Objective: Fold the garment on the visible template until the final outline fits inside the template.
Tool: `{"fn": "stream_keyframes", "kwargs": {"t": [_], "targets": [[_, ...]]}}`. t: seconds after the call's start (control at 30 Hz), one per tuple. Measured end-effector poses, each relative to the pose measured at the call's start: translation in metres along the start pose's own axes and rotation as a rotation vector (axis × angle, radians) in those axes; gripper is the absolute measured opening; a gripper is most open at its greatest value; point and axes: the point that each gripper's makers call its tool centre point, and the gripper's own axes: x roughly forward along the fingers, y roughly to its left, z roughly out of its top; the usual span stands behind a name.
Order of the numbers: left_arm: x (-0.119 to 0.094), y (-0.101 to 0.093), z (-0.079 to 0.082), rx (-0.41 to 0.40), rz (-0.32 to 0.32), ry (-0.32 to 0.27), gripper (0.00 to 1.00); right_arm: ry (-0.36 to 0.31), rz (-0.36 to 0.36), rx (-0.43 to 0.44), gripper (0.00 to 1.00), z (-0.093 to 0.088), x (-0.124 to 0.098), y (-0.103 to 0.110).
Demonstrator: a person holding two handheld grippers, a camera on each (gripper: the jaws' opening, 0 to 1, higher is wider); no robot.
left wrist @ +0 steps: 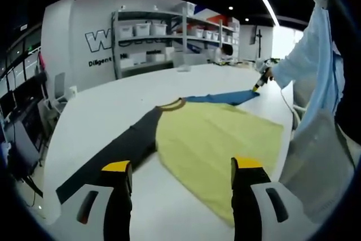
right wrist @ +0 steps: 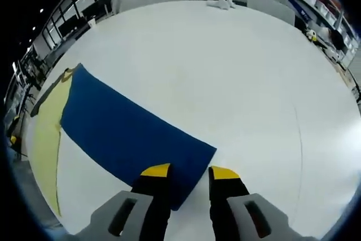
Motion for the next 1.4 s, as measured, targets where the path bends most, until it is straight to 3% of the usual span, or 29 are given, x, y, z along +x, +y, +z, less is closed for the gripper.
{"fn": "stream_keyframes", "kwargs": {"t": [0.1,0.3,0.47,0.77,1.4], "targets": [[0.0,0.0,0.001,0.0,0.002,-0.002,0.7,0.004,-0.041,-0.018,0.11,-0.001,0.0,-0.005],[0.001,0.0,0.002,-0.009,0.004,-0.007,0.69,0.0,-0.048,-0.1,0.0,0.002,0.004,0.001],[0.001,0.001,0.002,0.001,0.002,-0.005,0.69,0.023,-0.061,-0.123,0.0,0.003,0.004,0.0],[-0.004,0.003,0.001,0.001,0.006,-0.009,0.69,-0.015,-0.072,-0.1,0.0,0.021,-0.011,-0.009],[-0.009,-0.003,0.006,0.007,-0.001,-0.03,0.69,-0.076,-0.01,-0.055,0.0,0.065,-0.047,0.018]]}}
